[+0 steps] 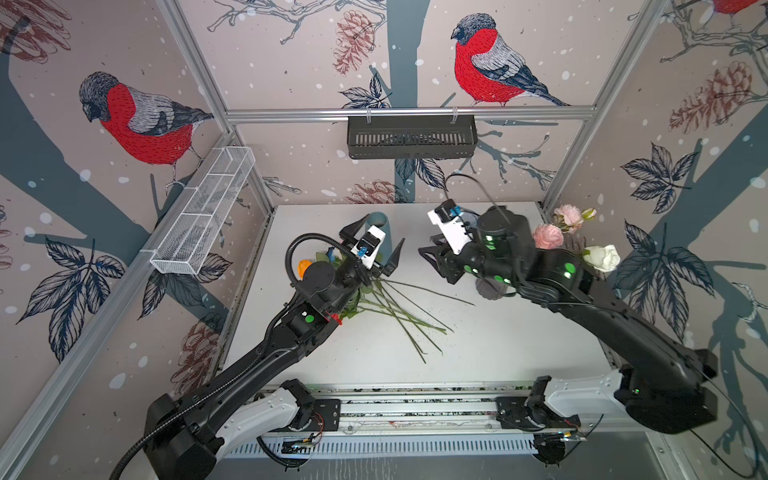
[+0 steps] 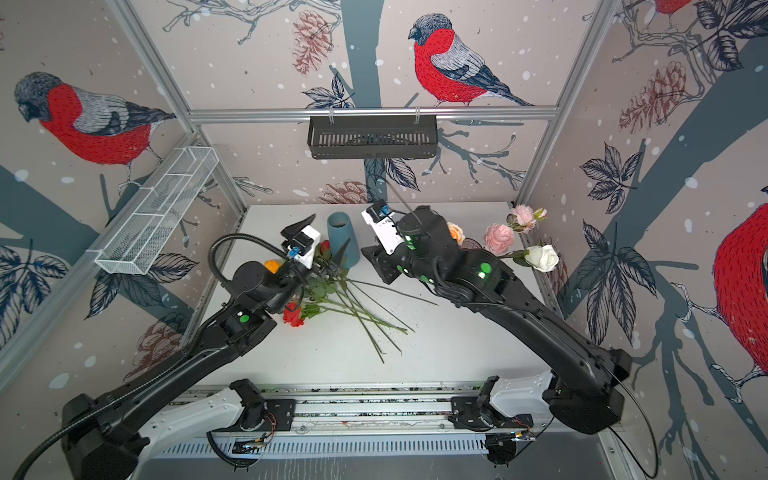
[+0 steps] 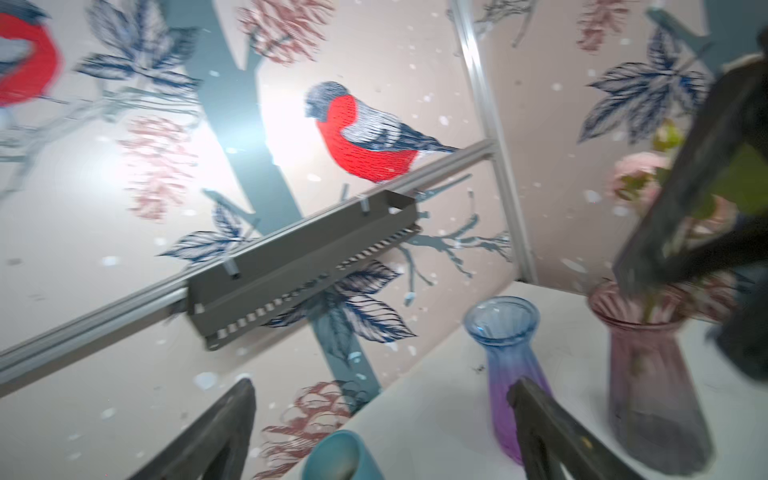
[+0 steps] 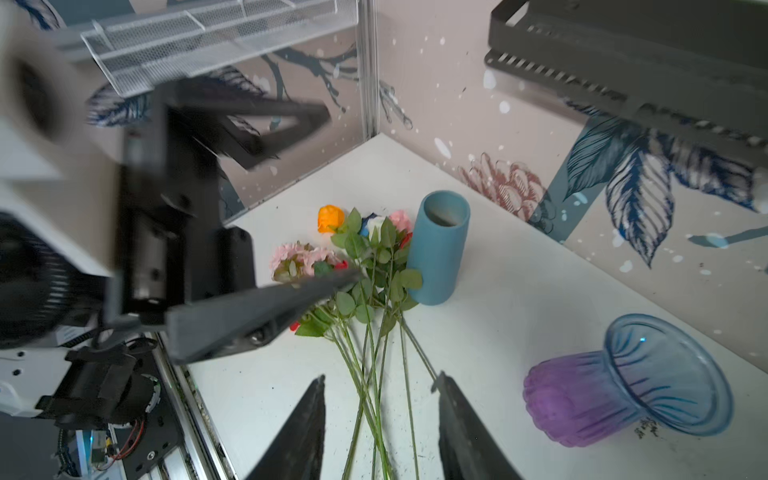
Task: Arrange the flowers into the vase
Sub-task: 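Withdraw the left gripper while the right gripper reaches into the flower bunch, then grasp a stem in the bunch with the right gripper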
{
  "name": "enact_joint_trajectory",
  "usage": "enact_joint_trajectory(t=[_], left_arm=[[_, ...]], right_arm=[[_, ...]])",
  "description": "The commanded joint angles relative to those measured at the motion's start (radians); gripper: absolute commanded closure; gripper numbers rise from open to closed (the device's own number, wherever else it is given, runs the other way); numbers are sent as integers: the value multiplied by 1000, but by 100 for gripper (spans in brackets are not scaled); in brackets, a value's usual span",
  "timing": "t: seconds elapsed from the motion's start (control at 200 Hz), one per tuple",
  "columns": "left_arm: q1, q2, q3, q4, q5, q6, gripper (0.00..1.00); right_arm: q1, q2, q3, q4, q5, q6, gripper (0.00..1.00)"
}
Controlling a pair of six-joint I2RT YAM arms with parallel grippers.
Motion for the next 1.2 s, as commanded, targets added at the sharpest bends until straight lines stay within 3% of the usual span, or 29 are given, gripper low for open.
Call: enact_joint_trajectory(t=[0.0,0.165,0.345,0.49,0.625,1.011,1.191], left_arm=[[13,-61,-73,200,-209,84,3],[18,-103,-105,259,-255,105,5],[21,-159,-165,369,-301,110,5],[21,-129,-138,315,-270,93,5],[21,-118,-133,294,-253,65,10],[21,-86,-118,264,-231,55,13],[23,-70,-110,248,-221,50,14]], right_arm=[[-21,84,-16,-32,-116,0,62],[-32,171,-166,50,-215,34,68],[-39,292,-257,75,-238,37,68],[-65,401,-305,137,-280,20,73],[-90,521,-276,150,-305,0,80],[-93,674,-194,165,-281,-14,80],[-97,696,-188,170,-249,-22,92]])
